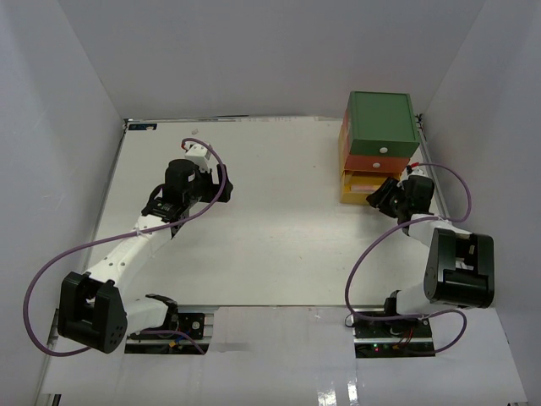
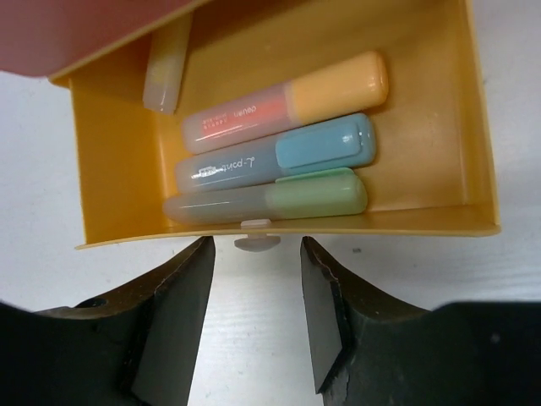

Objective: Sort the stationery into containers
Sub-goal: Close the drawer in the storage box.

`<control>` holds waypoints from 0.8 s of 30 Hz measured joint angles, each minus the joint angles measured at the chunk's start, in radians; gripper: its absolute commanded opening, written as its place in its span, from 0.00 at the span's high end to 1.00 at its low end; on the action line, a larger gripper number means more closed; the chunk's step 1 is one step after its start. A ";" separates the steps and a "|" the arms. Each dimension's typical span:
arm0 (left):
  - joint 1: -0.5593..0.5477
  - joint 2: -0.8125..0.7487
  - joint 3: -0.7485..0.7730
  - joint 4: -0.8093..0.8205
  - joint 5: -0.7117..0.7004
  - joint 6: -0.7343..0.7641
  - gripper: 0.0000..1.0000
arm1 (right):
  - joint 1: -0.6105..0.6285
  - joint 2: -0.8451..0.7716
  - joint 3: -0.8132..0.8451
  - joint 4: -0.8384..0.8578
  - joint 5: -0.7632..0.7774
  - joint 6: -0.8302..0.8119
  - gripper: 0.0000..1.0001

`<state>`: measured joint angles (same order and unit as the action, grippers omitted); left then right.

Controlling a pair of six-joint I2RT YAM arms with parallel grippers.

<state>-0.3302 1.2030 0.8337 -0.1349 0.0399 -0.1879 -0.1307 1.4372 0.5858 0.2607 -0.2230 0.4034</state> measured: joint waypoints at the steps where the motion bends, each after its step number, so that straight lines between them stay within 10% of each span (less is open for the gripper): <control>1: 0.000 0.000 0.000 0.000 0.000 0.000 0.02 | 0.000 0.010 0.011 0.007 -0.002 -0.002 0.49; 24: 0.000 0.000 0.000 0.000 -0.015 0.007 0.02 | 0.000 0.239 0.133 0.244 -0.058 0.003 0.47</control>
<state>-0.3302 1.2034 0.8337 -0.1349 0.0250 -0.1806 -0.1307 1.6760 0.7189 0.5049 -0.2810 0.4068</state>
